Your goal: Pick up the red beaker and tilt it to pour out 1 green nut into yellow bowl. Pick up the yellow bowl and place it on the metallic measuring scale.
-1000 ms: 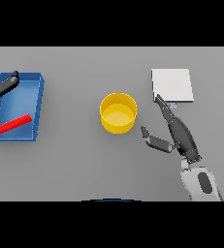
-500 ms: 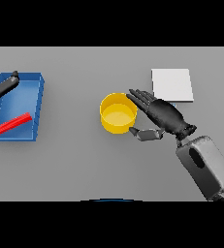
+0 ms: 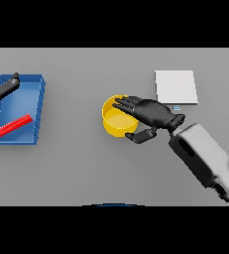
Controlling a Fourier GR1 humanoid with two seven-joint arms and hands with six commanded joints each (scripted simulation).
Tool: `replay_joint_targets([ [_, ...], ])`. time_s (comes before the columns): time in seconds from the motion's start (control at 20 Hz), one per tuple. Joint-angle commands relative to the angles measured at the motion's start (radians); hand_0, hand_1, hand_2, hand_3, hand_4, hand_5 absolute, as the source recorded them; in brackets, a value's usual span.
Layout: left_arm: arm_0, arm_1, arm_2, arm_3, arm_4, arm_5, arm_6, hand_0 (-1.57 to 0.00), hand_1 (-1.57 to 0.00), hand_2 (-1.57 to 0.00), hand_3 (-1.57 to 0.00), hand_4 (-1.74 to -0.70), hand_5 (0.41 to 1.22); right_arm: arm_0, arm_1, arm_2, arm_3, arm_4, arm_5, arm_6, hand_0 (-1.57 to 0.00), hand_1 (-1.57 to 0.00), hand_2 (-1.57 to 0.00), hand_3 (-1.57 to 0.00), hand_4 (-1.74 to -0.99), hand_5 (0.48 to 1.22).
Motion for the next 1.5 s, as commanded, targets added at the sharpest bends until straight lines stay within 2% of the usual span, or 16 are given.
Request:
replay_joint_targets([
  [0.0,0.002,-0.005,-0.003,-0.001,0.001,-0.001,-0.004,0.0,0.0,0.0,0.0,-0.79,0.72,-0.011,0.013,0.007,0.02,-0.001,0.011,0.004,0.0,0.0,0.0,0.0,-1.25,0.686],
  [0.1,-0.003,-0.009,-0.003,0.01,0.001,-0.006,-0.004,0.0,0.0,0.0,0.0,-0.8,0.725,-0.041,0.039,0.028,0.075,0.012,0.019,0.007,0.0,0.0,0.0,0.0,-1.244,0.685],
  [0.2,-0.004,-0.007,-0.001,0.01,0.001,-0.009,-0.019,0.0,0.0,0.0,0.0,-0.79,0.732,-0.052,0.033,0.042,0.09,0.012,0.042,-0.021,0.0,0.0,0.0,0.0,-1.25,0.681],
  [0.3,-0.005,0.0,0.0,0.005,0.0,-0.01,-0.017,0.0,0.0,0.0,0.0,-0.8,0.734,-0.07,0.028,0.056,0.11,0.02,0.066,-0.023,0.0,0.0,0.0,0.0,-1.27,0.678],
  [0.45,-0.015,-0.004,0.007,0.022,0.006,-0.016,-0.017,0.0,0.0,0.0,0.0,-0.8,0.735,-0.092,0.05,0.076,0.163,0.036,0.078,-0.002,0.0,0.0,0.0,0.0,-1.295,0.671],
  [0.55,-0.012,-0.007,0.001,0.019,-0.001,-0.011,-0.015,0.0,0.0,0.0,0.0,-0.8,0.738,-0.105,0.05,0.088,0.179,0.046,0.085,-0.008,0.0,0.0,0.0,0.0,-1.303,0.674],
  [0.8,-0.017,0.001,0.005,0.026,-0.004,-0.013,-0.021,0.0,0.0,0.0,0.0,-0.79,0.729,-0.133,0.068,0.119,0.202,0.069,0.107,0.007,0.0,0.0,0.0,-0.01,-1.308,0.729],
  [0.9,-0.015,-0.008,0.001,0.024,-0.001,-0.014,-0.022,0.0,0.0,0.0,0.0,-0.79,0.725,-0.139,0.083,0.132,0.226,0.083,0.113,0.036,-0.02,-0.04,-0.07,-0.09,-1.339,0.784],
  [0.95,-0.006,-0.002,0.008,0.025,0.006,-0.016,-0.031,0.0,0.0,0.0,0.0,-0.79,0.723,-0.134,0.074,0.136,0.221,0.087,0.109,0.024,-0.09,-0.11,-0.13,-0.16,-1.362,0.82],
  [1.0,-0.012,-0.004,0.008,0.027,0.006,-0.016,-0.027,0.0,0.0,0.0,0.0,-0.79,0.722,-0.148,0.079,0.138,0.227,0.09,0.112,0.02,-0.26,-0.24,-0.23,-0.25,-1.387,0.9],
  [1.05,-0.018,-0.004,0.01,0.029,0.007,-0.02,-0.026,0.0,0.0,0.0,0.0,-0.79,0.723,-0.146,0.076,0.141,0.221,0.089,0.117,0.016,-0.51,-0.44,-0.39,-0.36,-1.425,0.964],
  [1.1,-0.012,-0.001,0.01,0.012,0.008,-0.013,-0.024,0.0,0.0,0.0,0.0,-0.8,0.725,-0.136,0.064,0.142,0.21,0.087,0.126,0.009,-0.72,-0.66,-0.62,-0.47,-1.488,1.016],
  [1.2,0.004,0.01,0.011,-0.006,0.01,-0.005,-0.022,0.0,0.0,0.0,0.0,-0.8,0.727,-0.14,0.056,0.142,0.208,0.068,0.17,-0.005,-1.03,-0.99,-0.97,-0.69,-1.571,1.09],
  [1.25,0.004,0.009,0.009,0.006,0.003,-0.002,-0.028,0.0,0.0,0.0,0.0,-0.8,0.728,-0.139,0.053,0.143,0.208,0.062,0.177,-0.008,-1.14,-1.11,-1.09,-0.87,-1.604,1.116],
  [1.35,-0.004,0.017,0.01,-0.007,0.004,-0.006,-0.018,0.0,0.0,0.0,0.0,-0.8,0.727,-0.141,0.054,0.149,0.203,0.058,0.182,0.008,-1.29,-1.27,-1.26,-1.02,-1.649,1.154],
  [1.45,-0.002,0.007,0.005,-0.008,0.002,0.002,-0.018,0.0,0.0,0.0,0.0,-0.8,0.725,-0.138,0.045,0.147,0.186,0.045,0.192,0.009,-1.39,-1.38,-1.31,-1.14,-1.682,1.178],
])
